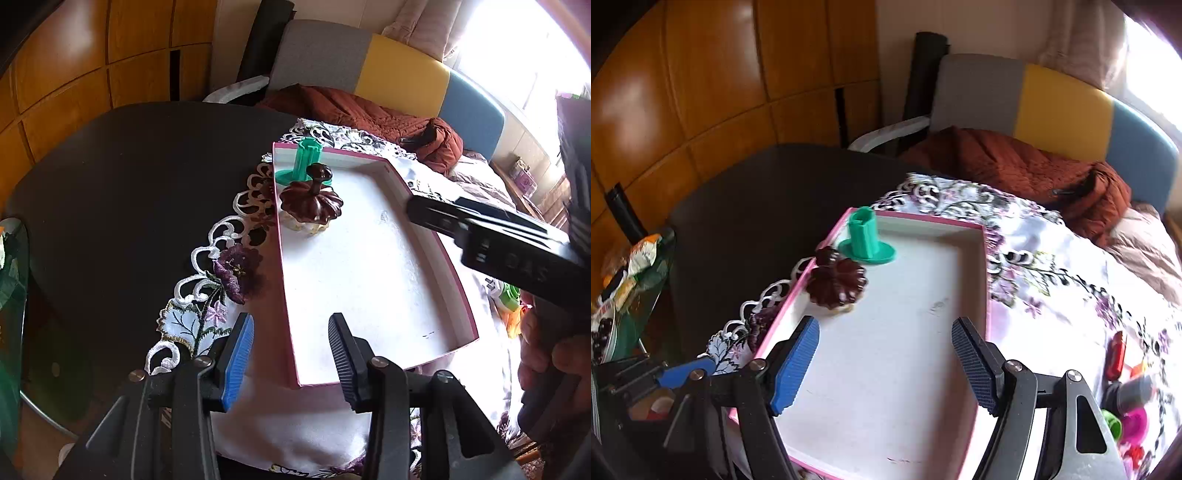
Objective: Organize rigid objects
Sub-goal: 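Reach the left tool to the green plug-in freshener and grasp it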
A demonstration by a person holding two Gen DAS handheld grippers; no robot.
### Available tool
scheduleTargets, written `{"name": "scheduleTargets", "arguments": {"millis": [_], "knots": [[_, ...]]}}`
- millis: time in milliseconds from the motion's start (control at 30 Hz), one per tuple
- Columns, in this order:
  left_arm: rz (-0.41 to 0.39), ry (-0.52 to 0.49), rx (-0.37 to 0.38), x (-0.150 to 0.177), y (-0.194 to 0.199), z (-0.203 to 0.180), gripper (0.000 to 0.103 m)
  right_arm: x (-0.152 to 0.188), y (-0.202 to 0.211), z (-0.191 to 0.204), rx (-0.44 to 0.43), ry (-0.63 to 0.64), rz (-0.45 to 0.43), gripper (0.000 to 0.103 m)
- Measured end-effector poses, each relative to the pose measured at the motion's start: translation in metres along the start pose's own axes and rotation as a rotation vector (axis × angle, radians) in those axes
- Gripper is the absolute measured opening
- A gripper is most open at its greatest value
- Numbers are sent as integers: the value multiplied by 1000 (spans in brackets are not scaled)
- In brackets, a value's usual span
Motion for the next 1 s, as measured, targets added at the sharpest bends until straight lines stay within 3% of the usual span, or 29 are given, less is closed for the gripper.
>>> {"name": "scheduleTargets", "arguments": {"millis": [167, 300, 700, 1000], "knots": [[-17, -29, -11, -1, 4, -4, 42, 5, -6, 9, -17, 19, 16, 75], [-14, -38, -9, -2, 1, -8, 42, 16, 3, -11, 25, 22, 17, 78], [-23, -153, 15, -16, -1, -51, 42, 46, 64, -139, 223, -120, -30, 83], [-18, -260, 65, -22, -7, -98, 42, 68, 112, -241, 377, -327, -112, 90]]}}
Point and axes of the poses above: each gripper's, at about its wrist camera, not at the fingertips, and y roughly against the way its jaws point, z to its left, x to its underside, the point moved 6 cm from there along -y, roughly the way its jaws point, and after that the axes turned 4 degrees about -y, right-handed, at the moved point
